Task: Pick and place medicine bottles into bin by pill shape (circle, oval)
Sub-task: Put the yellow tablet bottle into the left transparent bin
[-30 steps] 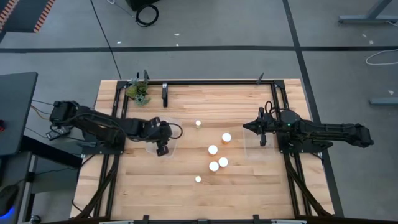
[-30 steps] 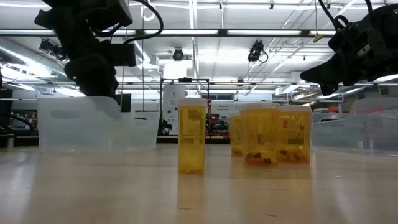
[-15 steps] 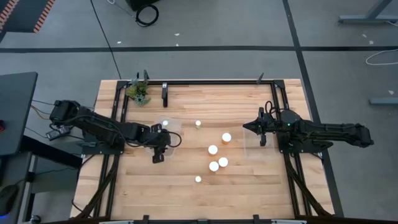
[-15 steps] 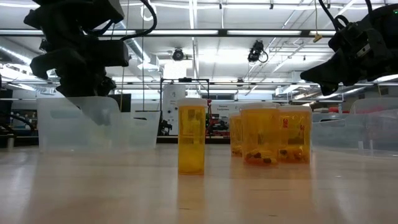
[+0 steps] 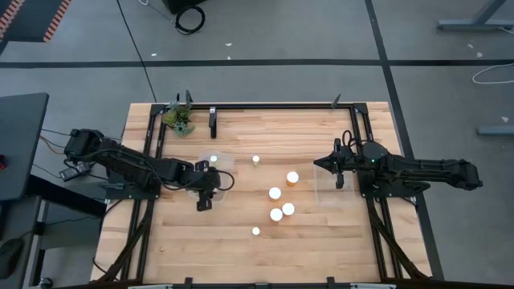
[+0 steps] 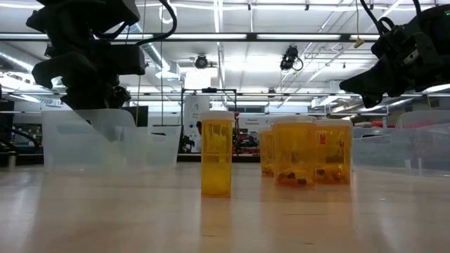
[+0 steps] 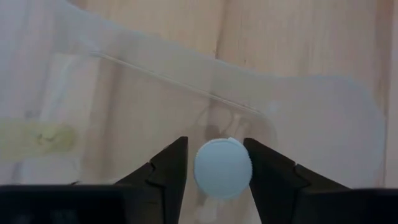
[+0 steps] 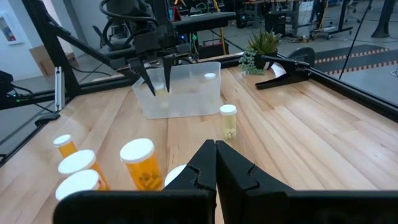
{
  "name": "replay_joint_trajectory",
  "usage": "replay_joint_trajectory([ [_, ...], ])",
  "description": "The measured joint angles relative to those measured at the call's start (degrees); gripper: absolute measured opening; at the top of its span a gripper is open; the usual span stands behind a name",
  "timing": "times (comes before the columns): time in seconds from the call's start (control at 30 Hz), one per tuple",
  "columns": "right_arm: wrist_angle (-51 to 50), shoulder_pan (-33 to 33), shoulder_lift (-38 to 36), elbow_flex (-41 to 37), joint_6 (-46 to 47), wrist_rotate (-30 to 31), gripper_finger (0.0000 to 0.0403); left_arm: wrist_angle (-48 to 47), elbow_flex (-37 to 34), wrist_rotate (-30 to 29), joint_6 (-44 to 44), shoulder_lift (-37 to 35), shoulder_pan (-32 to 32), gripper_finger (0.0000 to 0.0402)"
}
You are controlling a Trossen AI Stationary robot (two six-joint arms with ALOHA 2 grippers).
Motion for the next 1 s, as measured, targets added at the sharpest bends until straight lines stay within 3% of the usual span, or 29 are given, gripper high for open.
replay_joint_trajectory([
  [0.37, 0.00, -0.02, 0.00, -0.02, 0.01, 0.00, 0.0010, 0.02, 0.07, -0.04, 1.17, -0.26, 0.00, 0.0232],
  [0.73, 0.00, -0.02, 0.02, -0.02, 0.01, 0.00, 0.0010, -2.38, 3.94, -1.04, 3.66, -0.26, 0.02, 0.0207],
  [1.0, 0.00, -0.02, 0.02, -0.02, -0.01, 0.00, 0.0010, -1.90, 6.99, -9.34, 6.17, -0.26, 0.04, 0.0191],
])
